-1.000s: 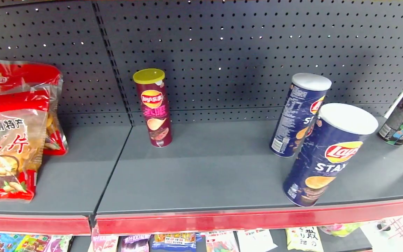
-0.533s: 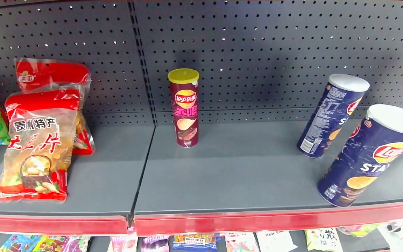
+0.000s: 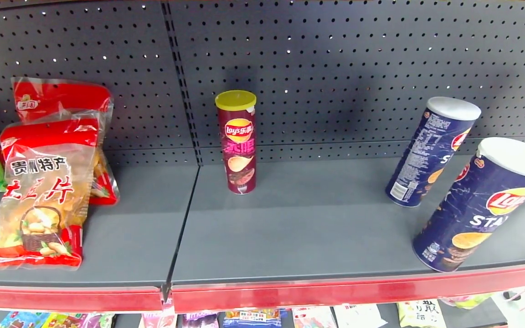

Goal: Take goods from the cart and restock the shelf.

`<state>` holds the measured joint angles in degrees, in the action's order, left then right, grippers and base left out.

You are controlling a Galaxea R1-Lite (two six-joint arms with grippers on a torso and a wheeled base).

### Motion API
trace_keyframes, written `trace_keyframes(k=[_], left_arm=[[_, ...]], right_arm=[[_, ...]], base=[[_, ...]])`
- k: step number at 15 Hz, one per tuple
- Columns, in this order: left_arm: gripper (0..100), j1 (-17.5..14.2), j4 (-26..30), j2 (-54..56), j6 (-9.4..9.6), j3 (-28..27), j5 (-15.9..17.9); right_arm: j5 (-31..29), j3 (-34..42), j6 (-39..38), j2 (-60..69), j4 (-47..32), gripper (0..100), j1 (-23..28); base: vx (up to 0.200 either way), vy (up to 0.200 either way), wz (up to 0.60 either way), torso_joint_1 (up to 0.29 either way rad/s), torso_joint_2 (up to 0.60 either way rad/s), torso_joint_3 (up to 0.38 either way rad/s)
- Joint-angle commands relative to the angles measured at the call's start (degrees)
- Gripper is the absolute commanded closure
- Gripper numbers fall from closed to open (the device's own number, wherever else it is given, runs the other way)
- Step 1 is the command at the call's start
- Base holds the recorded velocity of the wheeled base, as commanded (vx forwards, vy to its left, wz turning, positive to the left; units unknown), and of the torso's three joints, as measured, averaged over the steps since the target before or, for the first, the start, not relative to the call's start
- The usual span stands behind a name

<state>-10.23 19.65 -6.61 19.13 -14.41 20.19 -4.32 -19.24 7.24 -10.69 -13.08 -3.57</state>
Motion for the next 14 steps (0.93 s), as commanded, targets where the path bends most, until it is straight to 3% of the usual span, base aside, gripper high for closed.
trace_keyframes(k=[1,4,5,7,8,10,14], left_arm=[[0,0.6,0.0,-10.1,0.30,-5.9,4.7],[0,0.6,-1.9,-26.3,2.49,-14.1,6.3],[0,3.0,-9.5,-33.8,2.67,-14.5,8.9],[0,9.6,-19.4,-44.1,0.74,-15.8,11.8],[0,12.6,-23.6,-50.3,-1.81,-17.3,13.7],[0,14.7,-31.3,-59.5,-2.25,-19.3,21.7],[0,22.0,-32.4,-75.2,-2.25,-30.9,23.2]], right_arm=[[0.3,0.3,0.3,0.8,0.0,100,0.1],[0.3,0.4,0.2,0.7,-0.5,100,0.1],[0.6,0.7,0.1,0.5,-0.5,100,0.0],[4.2,1.0,-0.4,0.8,-0.5,100,-0.1],[5.2,1.0,-0.6,0.7,-0.5,100,-0.1],[5.3,1.0,-0.6,0.5,-0.5,100,-0.1],[5.2,1.0,-0.6,0.5,-0.5,100,-0.1]], base=[[0.000,0.000,0.00,0.000,0.00,0.000],[0.000,0.000,0.00,0.000,0.00,0.000],[0.000,0.000,0.00,0.000,0.00,0.000],[0.000,0.000,0.00,0.000,0.00,0.000],[0.000,0.000,0.00,0.000,0.00,0.000],[0.000,0.000,0.00,0.000,0.00,0.000],[0.000,0.000,0.00,0.000,0.00,0.000]])
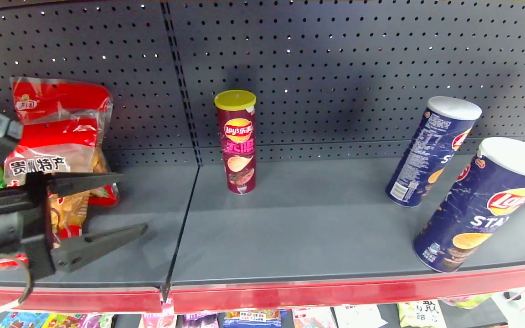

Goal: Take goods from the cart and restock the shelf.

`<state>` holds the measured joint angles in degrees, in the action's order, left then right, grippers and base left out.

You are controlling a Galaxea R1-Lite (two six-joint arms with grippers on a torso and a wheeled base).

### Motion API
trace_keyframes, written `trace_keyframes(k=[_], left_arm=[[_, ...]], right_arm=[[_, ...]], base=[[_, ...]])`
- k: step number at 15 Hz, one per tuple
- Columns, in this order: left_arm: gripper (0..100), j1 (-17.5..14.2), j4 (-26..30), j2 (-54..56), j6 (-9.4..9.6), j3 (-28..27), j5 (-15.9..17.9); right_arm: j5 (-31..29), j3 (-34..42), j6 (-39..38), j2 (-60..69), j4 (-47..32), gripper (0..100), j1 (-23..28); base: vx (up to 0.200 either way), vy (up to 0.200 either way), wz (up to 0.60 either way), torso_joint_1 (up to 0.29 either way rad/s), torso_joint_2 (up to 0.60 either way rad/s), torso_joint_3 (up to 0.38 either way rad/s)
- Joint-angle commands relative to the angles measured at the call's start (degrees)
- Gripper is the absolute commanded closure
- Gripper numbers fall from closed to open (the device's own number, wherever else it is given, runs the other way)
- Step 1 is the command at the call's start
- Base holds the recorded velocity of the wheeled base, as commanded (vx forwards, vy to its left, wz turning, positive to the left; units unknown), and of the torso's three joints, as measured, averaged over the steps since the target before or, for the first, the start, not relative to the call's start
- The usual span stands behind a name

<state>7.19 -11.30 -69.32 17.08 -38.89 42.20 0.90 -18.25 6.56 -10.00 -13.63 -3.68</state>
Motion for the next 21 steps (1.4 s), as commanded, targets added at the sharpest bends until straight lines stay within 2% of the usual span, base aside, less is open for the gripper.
trace_keyframes(k=[1,4,8,13,21], left_arm=[[0,4.8,-2.1,-16.1,-0.03,-9.5,0.9],[0,4.1,-6.5,-23.1,0.32,-16.3,0.8],[0,2.8,-6.6,-27.1,0.32,-21.3,1.0],[0,3.7,-6.6,-29.8,0.15,-25.1,3.8],[0,6.4,-6.6,-35.9,-0.03,-32.1,3.0]], right_arm=[[0.0,-0.1,0.0,-0.2,0.0,100,0.0],[-0.2,-0.1,0.0,0.0,0.0,100,0.2],[-0.3,0.1,0.0,-0.1,-0.1,100,0.2],[-0.3,0.5,0.0,-0.4,-0.1,100,0.2],[-0.5,0.4,0.0,-0.4,-0.1,100,0.5]], base=[[0.000,0.000,0.00,0.000,0.00,0.000],[0.000,0.000,0.00,0.000,0.00,0.000],[0.000,0.000,0.00,0.000,0.00,0.000],[0.000,0.000,0.00,0.000,0.00,0.000],[0.000,0.000,0.00,0.000,0.00,0.000]])
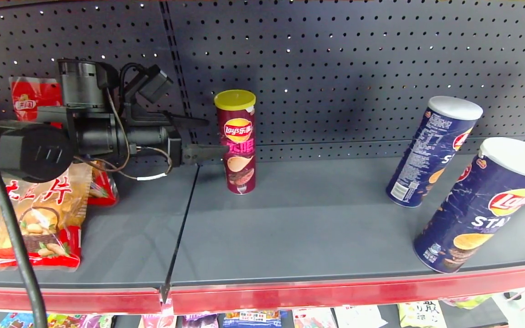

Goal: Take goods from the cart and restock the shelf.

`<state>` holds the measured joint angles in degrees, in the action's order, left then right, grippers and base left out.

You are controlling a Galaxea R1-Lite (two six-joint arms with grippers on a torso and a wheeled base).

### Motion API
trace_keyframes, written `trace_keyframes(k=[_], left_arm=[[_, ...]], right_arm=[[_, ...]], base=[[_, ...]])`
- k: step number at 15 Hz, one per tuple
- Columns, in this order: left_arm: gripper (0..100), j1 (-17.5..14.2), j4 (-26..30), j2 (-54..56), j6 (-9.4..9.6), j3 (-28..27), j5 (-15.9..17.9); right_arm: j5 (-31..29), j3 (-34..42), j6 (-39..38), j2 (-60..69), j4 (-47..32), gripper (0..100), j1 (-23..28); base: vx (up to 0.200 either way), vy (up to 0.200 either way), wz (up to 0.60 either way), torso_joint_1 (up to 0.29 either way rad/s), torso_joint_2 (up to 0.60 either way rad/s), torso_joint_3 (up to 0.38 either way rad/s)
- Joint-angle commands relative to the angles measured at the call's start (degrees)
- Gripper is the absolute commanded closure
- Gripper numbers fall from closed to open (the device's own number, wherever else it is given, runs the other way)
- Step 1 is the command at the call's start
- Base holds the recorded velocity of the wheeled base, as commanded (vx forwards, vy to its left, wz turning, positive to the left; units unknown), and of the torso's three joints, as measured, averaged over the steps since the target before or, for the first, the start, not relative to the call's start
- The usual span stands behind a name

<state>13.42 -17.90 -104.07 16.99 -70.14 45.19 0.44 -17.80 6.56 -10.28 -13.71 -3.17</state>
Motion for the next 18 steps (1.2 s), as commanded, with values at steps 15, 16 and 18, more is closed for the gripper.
trace_keyframes(k=[15,16,18], left_arm=[[0,2.3,0.1,-8.5,-0.12,-9.4,-1.2],[0,2.6,0.1,-9.1,-0.12,-10.2,-1.2],[0,2.8,0.1,-9.9,-0.21,-11.2,-1.2]], right_arm=[[0.0,0.0,0.0,-0.1,0.0,100,0.1],[0.0,0.0,0.0,-0.1,0.0,100,0.1],[0.0,0.0,0.0,-0.1,0.0,100,0.1]], base=[[0.000,0.000,0.00,0.000,0.00,0.000],[0.000,0.000,0.00,0.000,0.00,0.000],[0.000,0.000,0.00,0.000,0.00,0.000]])
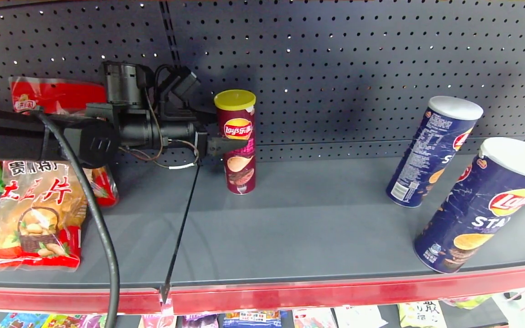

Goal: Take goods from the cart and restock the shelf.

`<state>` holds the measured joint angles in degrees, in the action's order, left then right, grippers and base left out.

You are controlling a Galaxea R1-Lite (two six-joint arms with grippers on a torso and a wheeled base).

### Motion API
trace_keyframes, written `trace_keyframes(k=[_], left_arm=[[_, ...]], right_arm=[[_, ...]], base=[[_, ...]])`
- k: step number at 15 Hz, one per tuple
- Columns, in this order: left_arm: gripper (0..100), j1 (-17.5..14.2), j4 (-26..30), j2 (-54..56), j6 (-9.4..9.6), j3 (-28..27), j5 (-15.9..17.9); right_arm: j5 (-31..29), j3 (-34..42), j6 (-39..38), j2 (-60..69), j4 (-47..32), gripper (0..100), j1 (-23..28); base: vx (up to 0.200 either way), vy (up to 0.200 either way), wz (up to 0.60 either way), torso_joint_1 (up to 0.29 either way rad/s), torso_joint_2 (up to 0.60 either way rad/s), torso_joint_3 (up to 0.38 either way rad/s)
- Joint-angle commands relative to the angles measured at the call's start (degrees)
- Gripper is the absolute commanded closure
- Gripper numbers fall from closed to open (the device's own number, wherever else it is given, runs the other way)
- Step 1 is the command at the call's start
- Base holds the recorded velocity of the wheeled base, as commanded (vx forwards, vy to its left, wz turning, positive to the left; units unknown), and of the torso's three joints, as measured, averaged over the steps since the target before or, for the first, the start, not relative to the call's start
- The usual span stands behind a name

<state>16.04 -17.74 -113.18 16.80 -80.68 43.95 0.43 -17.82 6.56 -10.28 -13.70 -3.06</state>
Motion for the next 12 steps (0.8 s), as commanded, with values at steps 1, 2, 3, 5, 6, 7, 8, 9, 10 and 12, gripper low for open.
trace_keyframes(k=[1,2,3,5,6,7,8,9,10,12], left_arm=[[0,0.2,0.1,-1.2,-0.01,-1.0,0.0],[0,0.2,0.2,-1.2,-0.01,-1.0,0.1],[0,0.2,0.3,-1.2,-0.36,-0.9,0.3],[0,0.6,0.2,-1.5,-1.24,-0.9,0.7],[0,0.8,0.0,-1.7,-1.24,-0.8,0.8],[0,1.1,0.0,-1.8,-1.33,-0.9,0.8],[0,1.4,0.0,-1.9,-1.33,-0.8,1.0],[0,2.0,0.2,-1.9,-1.51,-0.8,1.1],[0,2.2,0.2,-1.9,-1.51,-0.6,1.1],[100,2.3,0.2,-1.9,-1.77,-0.6,1.3]], right_arm=[[0.0,0.1,0.0,-0.1,0.0,100,0.0],[0.0,0.1,0.0,-0.1,0.0,100,0.0],[0.0,0.1,0.0,-0.1,0.0,100,0.0],[0.0,0.1,0.0,-0.2,0.0,100,0.0],[0.0,0.1,0.0,-0.2,0.0,100,0.0],[0.0,0.1,0.0,-0.2,0.0,100,0.0],[0.0,0.1,0.0,-0.2,0.0,100,0.0],[0.0,0.1,0.0,-0.2,0.0,100,0.0],[0.0,0.1,0.0,-0.2,0.0,100,0.0],[0.0,0.1,0.0,-0.2,-0.1,100,0.0]], base=[[0.000,0.000,0.00,0.000,0.00,0.000],[0.000,0.000,0.00,0.000,0.00,0.000],[0.000,0.000,0.00,0.000,0.00,0.000],[0.000,0.000,0.00,0.000,0.00,0.000],[0.000,0.000,0.00,0.000,0.00,0.000],[0.000,0.000,0.00,0.000,0.00,0.000],[0.000,0.000,0.00,0.000,0.00,0.000],[0.000,0.000,0.00,0.000,0.00,0.000],[0.000,0.000,0.00,0.000,0.00,0.000],[0.000,0.000,0.00,0.000,0.00,0.000]])
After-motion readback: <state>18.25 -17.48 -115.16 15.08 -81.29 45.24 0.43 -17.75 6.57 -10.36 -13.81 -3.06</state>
